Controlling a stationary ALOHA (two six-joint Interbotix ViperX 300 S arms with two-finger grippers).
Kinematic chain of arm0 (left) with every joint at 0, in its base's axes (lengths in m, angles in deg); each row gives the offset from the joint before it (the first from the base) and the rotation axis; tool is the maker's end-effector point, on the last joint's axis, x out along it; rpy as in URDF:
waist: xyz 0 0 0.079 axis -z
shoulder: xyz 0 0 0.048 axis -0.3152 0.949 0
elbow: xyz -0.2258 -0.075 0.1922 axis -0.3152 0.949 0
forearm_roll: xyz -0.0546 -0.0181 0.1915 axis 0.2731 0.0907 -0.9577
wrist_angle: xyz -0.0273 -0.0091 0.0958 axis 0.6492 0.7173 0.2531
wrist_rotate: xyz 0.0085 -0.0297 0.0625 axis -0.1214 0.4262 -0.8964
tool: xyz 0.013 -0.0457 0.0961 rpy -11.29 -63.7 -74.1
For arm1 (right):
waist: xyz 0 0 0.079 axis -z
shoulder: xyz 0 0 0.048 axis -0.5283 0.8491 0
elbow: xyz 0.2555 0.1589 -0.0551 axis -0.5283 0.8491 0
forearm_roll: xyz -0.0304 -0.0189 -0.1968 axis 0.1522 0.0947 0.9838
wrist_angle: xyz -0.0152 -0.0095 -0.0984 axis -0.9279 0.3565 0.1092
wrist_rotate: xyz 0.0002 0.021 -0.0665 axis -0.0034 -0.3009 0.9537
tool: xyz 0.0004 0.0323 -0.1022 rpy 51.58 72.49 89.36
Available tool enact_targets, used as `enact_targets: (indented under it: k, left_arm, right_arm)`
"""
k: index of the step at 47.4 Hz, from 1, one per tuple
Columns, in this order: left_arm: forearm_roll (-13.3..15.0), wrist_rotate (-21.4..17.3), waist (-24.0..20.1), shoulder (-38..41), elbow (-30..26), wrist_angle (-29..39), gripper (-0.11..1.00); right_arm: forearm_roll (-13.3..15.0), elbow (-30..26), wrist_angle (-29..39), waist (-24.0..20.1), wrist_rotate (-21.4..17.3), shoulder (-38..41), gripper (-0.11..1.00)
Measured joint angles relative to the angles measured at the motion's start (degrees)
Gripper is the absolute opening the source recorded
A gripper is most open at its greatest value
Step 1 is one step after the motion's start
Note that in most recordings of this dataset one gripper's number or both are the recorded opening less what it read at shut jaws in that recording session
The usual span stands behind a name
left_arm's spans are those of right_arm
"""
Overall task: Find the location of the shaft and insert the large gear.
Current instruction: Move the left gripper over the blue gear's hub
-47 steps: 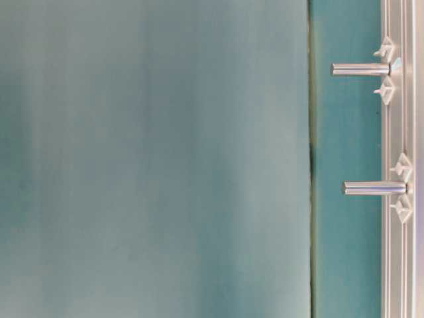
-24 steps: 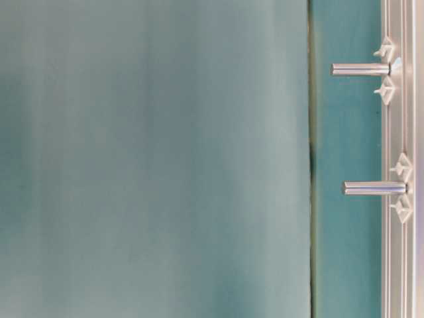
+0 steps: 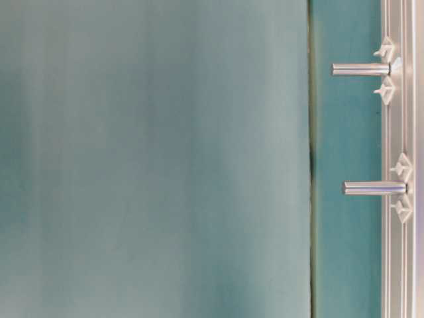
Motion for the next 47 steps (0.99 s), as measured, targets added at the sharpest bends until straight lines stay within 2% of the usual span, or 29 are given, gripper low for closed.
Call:
enact_targets:
  k: [13, 26, 34, 47]
  left_arm:
    - [0.0, 0.0, 2.5, 10.1, -4.7, 0.7, 0.01]
    - [-0.1, 0.0, 3.0, 19.6, -12.2, 8.1, 0.01]
    - [-0.2, 0.0, 3.0, 23.3, -16.1, 11.6, 0.01]
    - [-0.2, 0.0, 3.0, 26.7, -19.1, 14.8, 0.01]
  right_arm:
    - [0.0, 0.0, 0.6, 0.1, 0.0, 0.0, 0.02]
    - [0.0, 0.3, 0.6, 0.6, 0.0, -0.3, 0.02]
    - [0.1, 0.6, 0.6, 0.9, 0.0, -1.1, 0.02]
    - [0.0, 1.0, 1.4, 1.0, 0.0, -2.6, 0.02]
